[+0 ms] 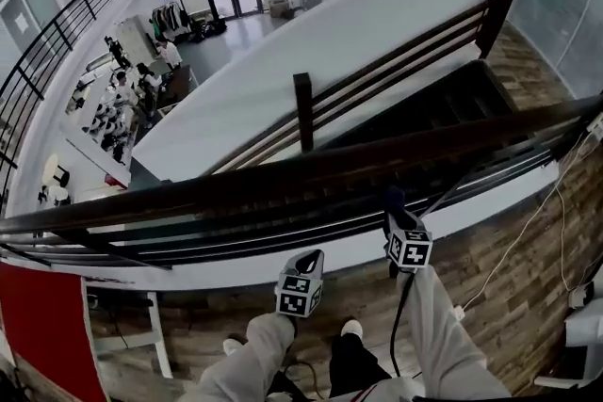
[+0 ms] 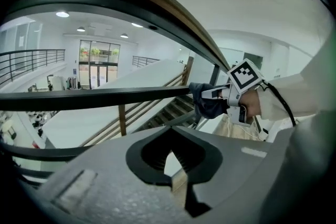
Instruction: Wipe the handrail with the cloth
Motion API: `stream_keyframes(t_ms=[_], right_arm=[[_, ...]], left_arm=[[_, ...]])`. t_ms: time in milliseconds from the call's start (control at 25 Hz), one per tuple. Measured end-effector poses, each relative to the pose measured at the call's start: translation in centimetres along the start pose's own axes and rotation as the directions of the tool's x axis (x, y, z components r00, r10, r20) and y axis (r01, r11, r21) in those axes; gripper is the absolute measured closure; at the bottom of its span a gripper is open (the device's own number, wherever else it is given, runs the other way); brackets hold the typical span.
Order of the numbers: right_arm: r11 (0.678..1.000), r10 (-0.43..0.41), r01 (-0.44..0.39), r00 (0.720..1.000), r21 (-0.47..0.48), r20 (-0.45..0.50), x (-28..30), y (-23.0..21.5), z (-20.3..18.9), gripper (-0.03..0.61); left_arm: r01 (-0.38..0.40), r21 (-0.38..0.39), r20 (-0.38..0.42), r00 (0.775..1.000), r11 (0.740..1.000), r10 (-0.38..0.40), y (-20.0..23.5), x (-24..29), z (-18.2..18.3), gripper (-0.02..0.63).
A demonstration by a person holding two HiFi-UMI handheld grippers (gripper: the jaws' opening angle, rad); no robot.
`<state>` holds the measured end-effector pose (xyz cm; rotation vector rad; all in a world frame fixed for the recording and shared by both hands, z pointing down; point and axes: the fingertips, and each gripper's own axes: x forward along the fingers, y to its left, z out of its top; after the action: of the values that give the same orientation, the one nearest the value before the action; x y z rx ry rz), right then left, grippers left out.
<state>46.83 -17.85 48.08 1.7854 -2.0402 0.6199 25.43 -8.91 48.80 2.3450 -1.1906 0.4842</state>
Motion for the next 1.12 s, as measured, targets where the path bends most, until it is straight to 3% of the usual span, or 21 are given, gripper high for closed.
stream_keyframes(t_ms=[240, 520, 880, 1120], right_arm=[[0.970, 0.167, -0.175, 0.984, -0.169, -0.062, 1.2, 16.0, -3.0, 0.496], [0.914, 0.319, -0.342, 0.938, -0.218, -0.131, 2.0, 33.4, -5.5, 0.497], [0.842, 0.427, -0.476, 0.876, -0.255, -0.225, 2.8, 49.9, -10.1, 0.497], [0.803, 0.473, -0.533, 0.842, -0.268, -0.260, 3.1, 59.4, -13.5, 0.497]], left_arm=[[-0.157, -0.061, -0.006, 0.988, 0.986, 0.157, 9.6, -7.3, -4.6, 0.611], [-0.289, -0.174, -0.005, 0.956, 0.941, 0.293, 20.4, -16.4, -8.3, 0.611], [-0.422, -0.261, -0.008, 0.900, 0.868, 0.435, 32.1, -25.5, -13.0, 0.612], [-0.468, -0.288, -0.009, 0.874, 0.836, 0.486, 38.5, -30.4, -16.0, 0.612]])
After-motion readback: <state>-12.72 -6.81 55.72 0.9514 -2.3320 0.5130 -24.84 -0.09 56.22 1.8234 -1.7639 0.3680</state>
